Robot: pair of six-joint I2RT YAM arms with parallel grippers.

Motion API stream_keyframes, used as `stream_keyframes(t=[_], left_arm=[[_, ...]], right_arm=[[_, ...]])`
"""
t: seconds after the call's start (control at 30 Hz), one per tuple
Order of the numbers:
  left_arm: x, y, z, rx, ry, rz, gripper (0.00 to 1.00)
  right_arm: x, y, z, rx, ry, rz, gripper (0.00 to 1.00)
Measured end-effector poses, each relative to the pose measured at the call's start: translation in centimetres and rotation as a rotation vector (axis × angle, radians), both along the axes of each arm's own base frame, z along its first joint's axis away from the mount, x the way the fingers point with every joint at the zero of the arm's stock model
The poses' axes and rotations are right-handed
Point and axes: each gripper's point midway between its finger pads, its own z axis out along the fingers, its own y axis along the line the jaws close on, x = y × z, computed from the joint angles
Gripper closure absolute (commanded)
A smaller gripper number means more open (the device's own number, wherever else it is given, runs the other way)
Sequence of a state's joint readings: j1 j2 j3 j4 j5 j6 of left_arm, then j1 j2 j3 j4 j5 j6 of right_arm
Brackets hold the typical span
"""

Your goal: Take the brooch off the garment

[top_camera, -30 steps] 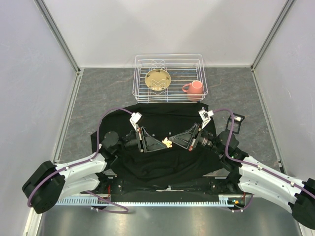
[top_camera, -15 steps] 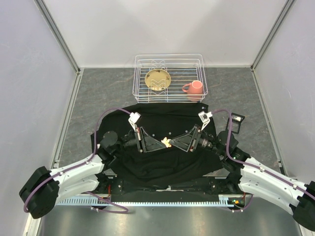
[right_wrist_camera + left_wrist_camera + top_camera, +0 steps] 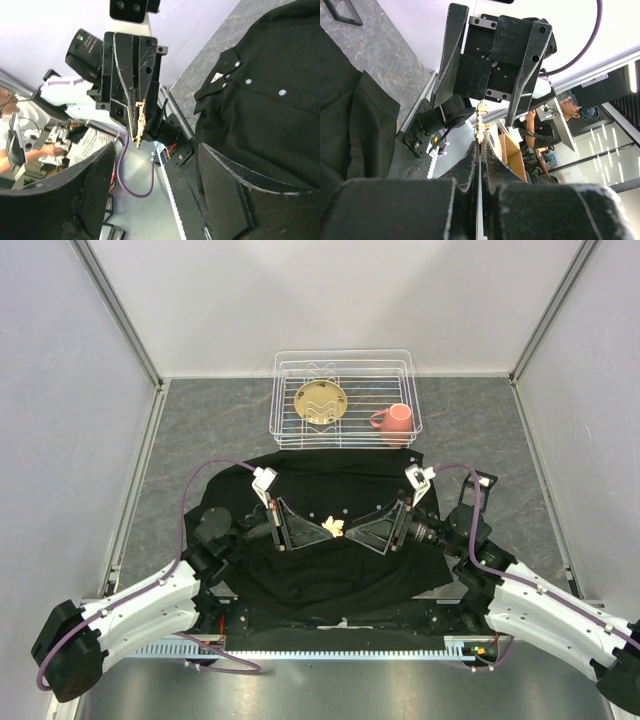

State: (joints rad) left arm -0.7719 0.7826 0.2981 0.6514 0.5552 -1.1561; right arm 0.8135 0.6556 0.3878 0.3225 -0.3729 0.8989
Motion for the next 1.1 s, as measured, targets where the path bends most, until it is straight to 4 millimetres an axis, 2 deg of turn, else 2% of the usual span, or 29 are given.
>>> stream_keyframes(t=[0.2, 0.27, 0.53, 0.73, 1.1], left_arm=[[0.0, 0.0, 0.0, 0.0, 0.002, 0.002, 0.98], [0.1, 0.0, 0.0, 0.001, 0.003, 0.003, 0.98], [0.0, 0.0, -0.1, 0.005, 0.007, 0.003, 0.98], [0.1, 0.0, -1.0, 0.039, 0.007, 0.006, 0.98], [0.1, 0.0, -1.6, 0.062, 0.009, 0.005, 0.98]], right_arm=[[-0.3, 1.9, -0.5, -0.007, 0.016, 0.088, 0.45], [-0.4, 2.1, -0.7, -0.009, 0.02, 0.095, 0.45], [-0.4, 2.4, 1.0, 0.055, -0.01, 0.101, 0.42], [-0.4, 2.7, 1.4, 0.075, -0.005, 0.11, 0.45], [-0.4, 3.3, 0.5, 0.058, 0.019, 0.114, 0.62]])
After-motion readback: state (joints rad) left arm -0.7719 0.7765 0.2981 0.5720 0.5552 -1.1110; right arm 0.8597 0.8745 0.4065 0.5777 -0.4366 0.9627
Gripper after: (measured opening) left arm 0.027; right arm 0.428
